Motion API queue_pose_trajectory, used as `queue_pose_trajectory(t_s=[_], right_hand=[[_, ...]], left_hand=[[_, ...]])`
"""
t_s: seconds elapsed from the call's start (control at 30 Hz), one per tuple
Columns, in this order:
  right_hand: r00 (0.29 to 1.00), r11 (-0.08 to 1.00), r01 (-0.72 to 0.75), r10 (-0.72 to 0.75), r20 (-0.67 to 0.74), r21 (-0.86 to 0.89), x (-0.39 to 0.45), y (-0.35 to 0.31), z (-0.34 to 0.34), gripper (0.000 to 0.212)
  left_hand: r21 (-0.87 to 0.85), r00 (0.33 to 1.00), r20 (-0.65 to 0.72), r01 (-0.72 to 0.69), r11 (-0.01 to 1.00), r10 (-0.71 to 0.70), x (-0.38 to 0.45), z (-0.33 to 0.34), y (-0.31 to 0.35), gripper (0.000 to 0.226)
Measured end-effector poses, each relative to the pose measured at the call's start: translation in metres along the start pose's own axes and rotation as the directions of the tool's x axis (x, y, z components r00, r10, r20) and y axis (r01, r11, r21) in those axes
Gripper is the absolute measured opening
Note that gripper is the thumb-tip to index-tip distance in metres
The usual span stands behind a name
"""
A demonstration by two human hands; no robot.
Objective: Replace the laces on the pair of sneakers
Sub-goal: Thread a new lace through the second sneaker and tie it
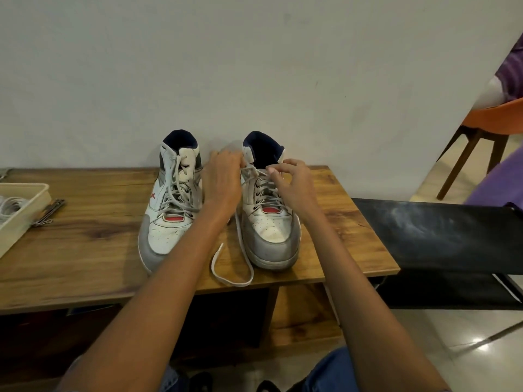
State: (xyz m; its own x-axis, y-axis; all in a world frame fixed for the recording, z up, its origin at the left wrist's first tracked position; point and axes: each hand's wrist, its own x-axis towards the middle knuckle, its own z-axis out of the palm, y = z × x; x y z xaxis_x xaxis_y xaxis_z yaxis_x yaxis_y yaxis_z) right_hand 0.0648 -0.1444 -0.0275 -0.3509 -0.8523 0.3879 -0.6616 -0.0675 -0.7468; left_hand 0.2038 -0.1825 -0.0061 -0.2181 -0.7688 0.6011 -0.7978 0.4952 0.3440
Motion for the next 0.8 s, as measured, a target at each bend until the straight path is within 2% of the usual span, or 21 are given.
queue_pose_trajectory(t_s=[0.13, 0.2, 0.3, 0.37, 0.4, 0.43, 0.47, 0.5, 0.53, 0.57, 0.6, 0.63, 0.67, 0.7, 0.77, 0.8], right_hand=[[0.999, 0.999, 0.017, -0.016, -0.030, 0.036, 0.003, 0.004, 0.002, 0.031], [0.998, 0.999, 0.041, -0.040, -0.042, 0.024, 0.005, 0.006, 0.003, 0.032], [0.996, 0.998, 0.062, -0.061, -0.069, 0.009, 0.006, 0.008, 0.002, 0.034], [0.988, 0.992, 0.103, -0.110, -0.111, -0.068, 0.006, 0.007, 0.000, 0.038], [0.983, 0.987, 0.115, -0.129, -0.131, -0.114, 0.006, 0.004, -0.003, 0.037], [0.978, 0.984, 0.114, -0.136, -0.161, -0.138, 0.005, 0.000, -0.006, 0.034], [0.970, 0.985, 0.107, -0.133, -0.204, -0.133, 0.004, -0.007, -0.009, 0.032], [0.963, 0.991, 0.097, -0.118, -0.243, -0.095, 0.004, -0.015, -0.012, 0.030], [0.963, 0.996, 0.084, -0.089, -0.253, -0.031, 0.003, -0.024, -0.016, 0.028], [0.976, 0.996, 0.065, -0.051, -0.211, 0.056, 0.002, -0.034, -0.018, 0.026], [0.994, 0.987, 0.038, -0.020, -0.110, 0.159, -0.001, -0.045, -0.020, 0.027], [1.000, 0.965, -0.002, -0.004, 0.023, 0.262, -0.004, -0.055, -0.020, 0.029], [0.988, 0.939, -0.049, -0.005, 0.157, 0.341, -0.008, -0.063, -0.018, 0.033], [0.961, 0.914, -0.092, -0.023, 0.276, 0.396, -0.013, -0.070, -0.015, 0.038], [0.900, 0.868, -0.151, -0.077, 0.429, 0.473, -0.020, -0.079, -0.010, 0.044], [0.893, 0.848, -0.171, -0.081, 0.442, 0.502, -0.020, -0.081, -0.011, 0.046]], left_hand=[[-0.167, 1.000, 0.013, 0.001, 0.986, 0.002, -0.003, -0.002, 0.005, 0.030], [-0.236, 0.989, 0.147, 0.051, 0.970, -0.017, -0.008, 0.003, 0.005, 0.034], [-0.233, 0.926, 0.371, 0.168, 0.958, -0.072, -0.014, 0.010, 0.004, 0.033], [-0.338, 0.917, 0.390, 0.230, 0.913, -0.087, -0.007, 0.003, 0.005, 0.032], [-0.425, 0.917, 0.380, 0.287, 0.859, -0.118, -0.001, -0.004, 0.006, 0.034], [-0.523, 0.911, 0.375, 0.358, 0.773, -0.169, 0.006, -0.014, 0.008, 0.036], [-0.627, 0.891, 0.392, 0.440, 0.642, -0.228, 0.013, -0.025, 0.009, 0.037], [-0.727, 0.851, 0.453, 0.525, 0.443, -0.266, 0.019, -0.036, 0.010, 0.036], [-0.792, 0.806, 0.539, 0.584, 0.177, -0.244, 0.023, -0.047, 0.010, 0.032], [-0.796, 0.780, 0.606, 0.596, -0.106, -0.159, 0.025, -0.055, 0.010, 0.028], [-0.750, 0.779, 0.623, 0.571, -0.334, -0.070, 0.027, -0.060, 0.010, 0.023], [-0.700, 0.790, 0.613, 0.533, -0.475, -0.017, 0.027, -0.062, 0.009, 0.021], [-0.675, 0.800, 0.601, 0.501, -0.542, -0.009, 0.027, -0.063, 0.010, 0.022], [-0.678, 0.807, 0.590, 0.473, -0.562, -0.033, 0.027, -0.063, 0.011, 0.026], [-0.745, 0.807, 0.573, 0.442, -0.500, -0.141, 0.028, -0.060, 0.013, 0.032], [-0.793, 0.799, 0.565, 0.456, -0.403, -0.208, 0.029, -0.058, 0.011, 0.035]])
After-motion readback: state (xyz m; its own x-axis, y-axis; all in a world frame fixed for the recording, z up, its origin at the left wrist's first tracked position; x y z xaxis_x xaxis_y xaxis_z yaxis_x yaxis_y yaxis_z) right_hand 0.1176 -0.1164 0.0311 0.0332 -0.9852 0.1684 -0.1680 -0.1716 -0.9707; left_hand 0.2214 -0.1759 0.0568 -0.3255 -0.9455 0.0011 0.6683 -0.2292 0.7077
